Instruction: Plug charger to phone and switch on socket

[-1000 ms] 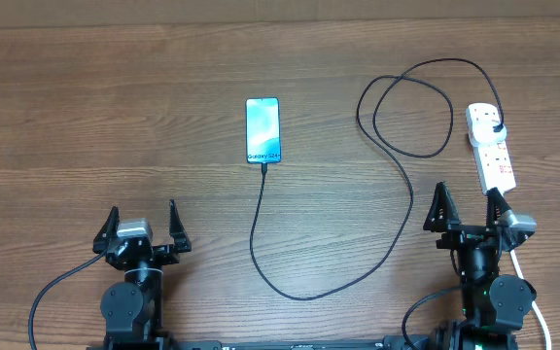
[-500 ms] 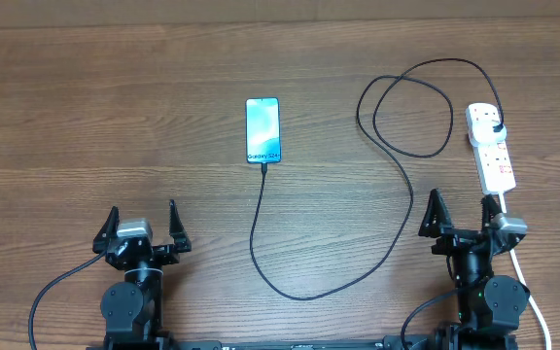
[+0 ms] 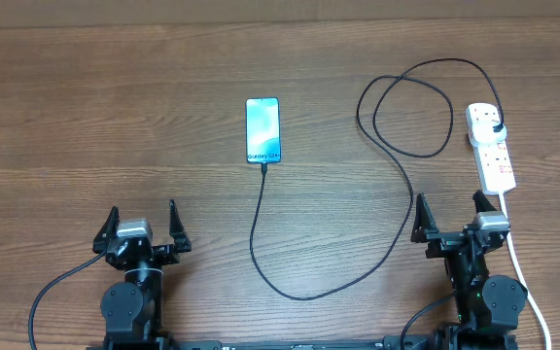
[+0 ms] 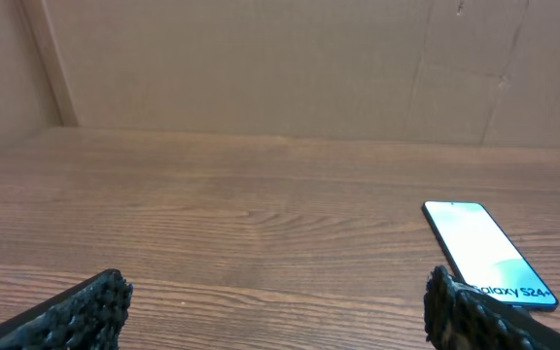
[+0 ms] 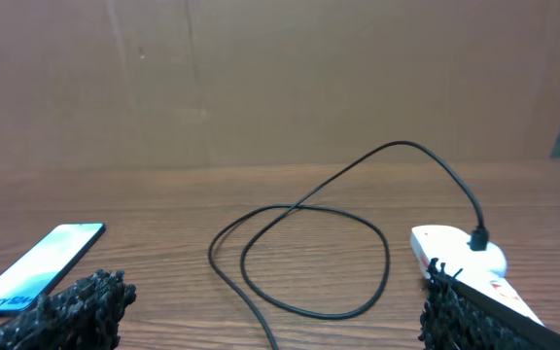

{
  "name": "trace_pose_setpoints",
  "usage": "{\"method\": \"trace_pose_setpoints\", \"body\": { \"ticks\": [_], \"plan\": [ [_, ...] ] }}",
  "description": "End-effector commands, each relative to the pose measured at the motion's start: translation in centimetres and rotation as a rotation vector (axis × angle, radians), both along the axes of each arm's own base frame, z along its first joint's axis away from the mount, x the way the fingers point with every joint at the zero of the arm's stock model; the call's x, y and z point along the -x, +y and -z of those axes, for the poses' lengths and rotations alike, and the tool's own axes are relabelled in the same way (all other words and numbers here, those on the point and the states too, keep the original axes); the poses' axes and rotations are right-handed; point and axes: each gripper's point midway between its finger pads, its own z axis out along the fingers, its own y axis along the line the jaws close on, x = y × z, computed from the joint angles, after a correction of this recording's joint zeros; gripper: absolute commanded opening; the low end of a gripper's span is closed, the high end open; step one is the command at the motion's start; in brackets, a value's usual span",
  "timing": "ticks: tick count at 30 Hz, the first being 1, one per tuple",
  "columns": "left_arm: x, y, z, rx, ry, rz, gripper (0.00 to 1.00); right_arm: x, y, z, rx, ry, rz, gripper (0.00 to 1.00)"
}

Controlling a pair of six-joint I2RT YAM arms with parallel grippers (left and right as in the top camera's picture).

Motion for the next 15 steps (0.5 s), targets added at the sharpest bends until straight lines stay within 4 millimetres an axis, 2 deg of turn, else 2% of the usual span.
{"method": "trace_pose_setpoints", "body": {
  "ticks": [1,15],
  "plan": [
    [0.06,0.23,-0.16,0.02,-0.013,-0.016,1.0,0.04,0.58,0.16,0.012,-0.006,-0.032,1.0],
    [0.06,0.23,-0.15,0.02,-0.013,-0.016,1.0,0.02,0.39,0.11,0.001,-0.007,-0.021,1.0]
  ]
}}
